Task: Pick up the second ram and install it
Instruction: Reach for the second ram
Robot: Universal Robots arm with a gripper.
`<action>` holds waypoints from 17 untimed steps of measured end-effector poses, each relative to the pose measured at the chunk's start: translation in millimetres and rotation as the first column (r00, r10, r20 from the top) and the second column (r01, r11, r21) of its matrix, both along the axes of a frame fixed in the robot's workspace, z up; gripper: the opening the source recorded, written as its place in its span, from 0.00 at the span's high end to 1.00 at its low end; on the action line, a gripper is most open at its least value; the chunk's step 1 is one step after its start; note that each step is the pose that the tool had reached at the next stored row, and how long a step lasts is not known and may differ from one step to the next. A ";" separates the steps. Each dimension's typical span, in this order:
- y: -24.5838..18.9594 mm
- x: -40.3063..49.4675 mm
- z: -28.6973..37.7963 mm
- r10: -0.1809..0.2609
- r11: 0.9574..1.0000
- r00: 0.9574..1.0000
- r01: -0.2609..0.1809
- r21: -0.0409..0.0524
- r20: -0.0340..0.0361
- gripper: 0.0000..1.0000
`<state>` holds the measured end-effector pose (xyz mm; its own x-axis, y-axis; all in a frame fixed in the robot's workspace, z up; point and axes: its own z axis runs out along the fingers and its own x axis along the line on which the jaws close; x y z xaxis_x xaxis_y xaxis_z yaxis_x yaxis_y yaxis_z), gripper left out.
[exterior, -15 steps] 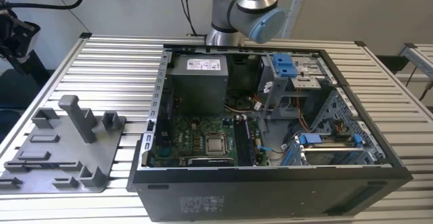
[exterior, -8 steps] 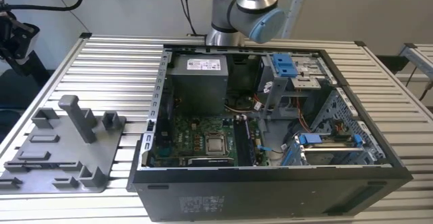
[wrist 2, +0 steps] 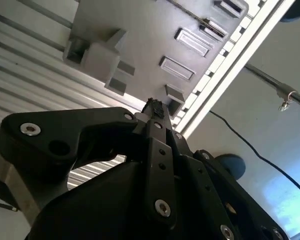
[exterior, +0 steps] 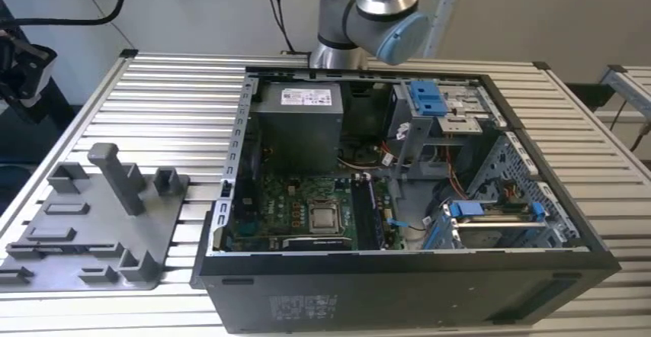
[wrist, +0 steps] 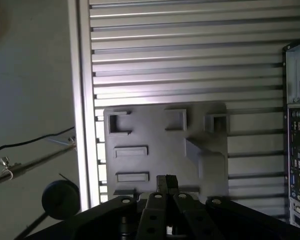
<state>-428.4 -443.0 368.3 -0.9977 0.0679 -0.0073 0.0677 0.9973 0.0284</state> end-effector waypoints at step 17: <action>-62.4 1.3 -12.5 0.000 1.000 1.000 0.000 0.011 0.002 0.89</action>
<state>-427.1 -505.4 355.9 -0.9977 0.0678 -0.0082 0.0675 0.9970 0.0391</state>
